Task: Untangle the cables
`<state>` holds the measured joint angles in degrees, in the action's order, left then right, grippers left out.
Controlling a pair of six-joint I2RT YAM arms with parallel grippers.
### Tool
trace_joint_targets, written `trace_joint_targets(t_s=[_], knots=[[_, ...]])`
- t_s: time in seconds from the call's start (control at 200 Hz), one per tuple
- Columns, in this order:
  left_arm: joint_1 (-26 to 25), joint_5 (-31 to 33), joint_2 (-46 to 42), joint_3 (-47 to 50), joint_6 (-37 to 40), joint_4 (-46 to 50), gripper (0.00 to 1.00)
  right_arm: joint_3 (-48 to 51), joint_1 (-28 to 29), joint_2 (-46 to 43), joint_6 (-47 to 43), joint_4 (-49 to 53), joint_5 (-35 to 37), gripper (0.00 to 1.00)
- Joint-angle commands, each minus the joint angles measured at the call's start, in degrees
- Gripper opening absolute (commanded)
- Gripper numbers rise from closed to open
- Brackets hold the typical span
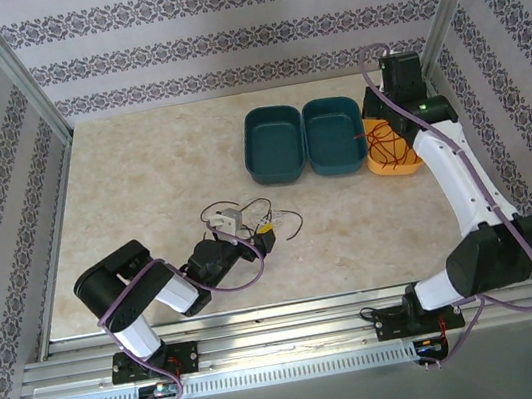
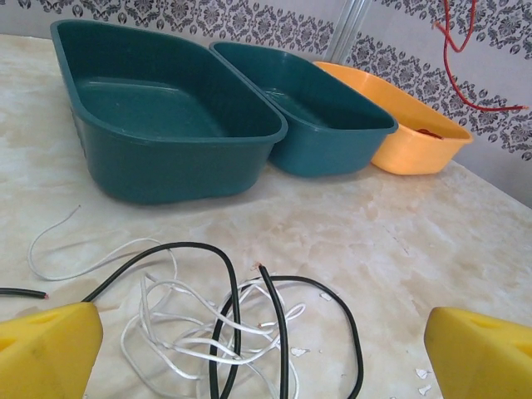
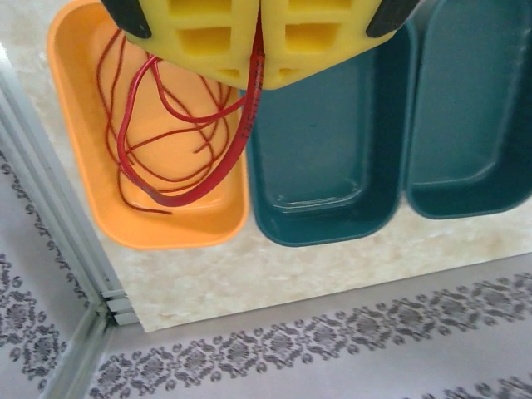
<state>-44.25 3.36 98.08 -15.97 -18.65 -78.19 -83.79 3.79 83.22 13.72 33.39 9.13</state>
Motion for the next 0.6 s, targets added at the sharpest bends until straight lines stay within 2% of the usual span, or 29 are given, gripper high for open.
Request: trace_joint_targets(t_s=[0.0, 0.595], knots=[[-0.2, 0.9, -1.3, 0.6, 0.1, 0.7, 0.99, -2.5, -1.4, 2.5, -2.4, -2.2, 2.6, 0.00], [-0.1, 1.6, -3.2, 1.2, 0.3, 2.8, 0.99, -9.0, -8.3, 20.1, -2.7, -1.4, -2.9, 0.00]])
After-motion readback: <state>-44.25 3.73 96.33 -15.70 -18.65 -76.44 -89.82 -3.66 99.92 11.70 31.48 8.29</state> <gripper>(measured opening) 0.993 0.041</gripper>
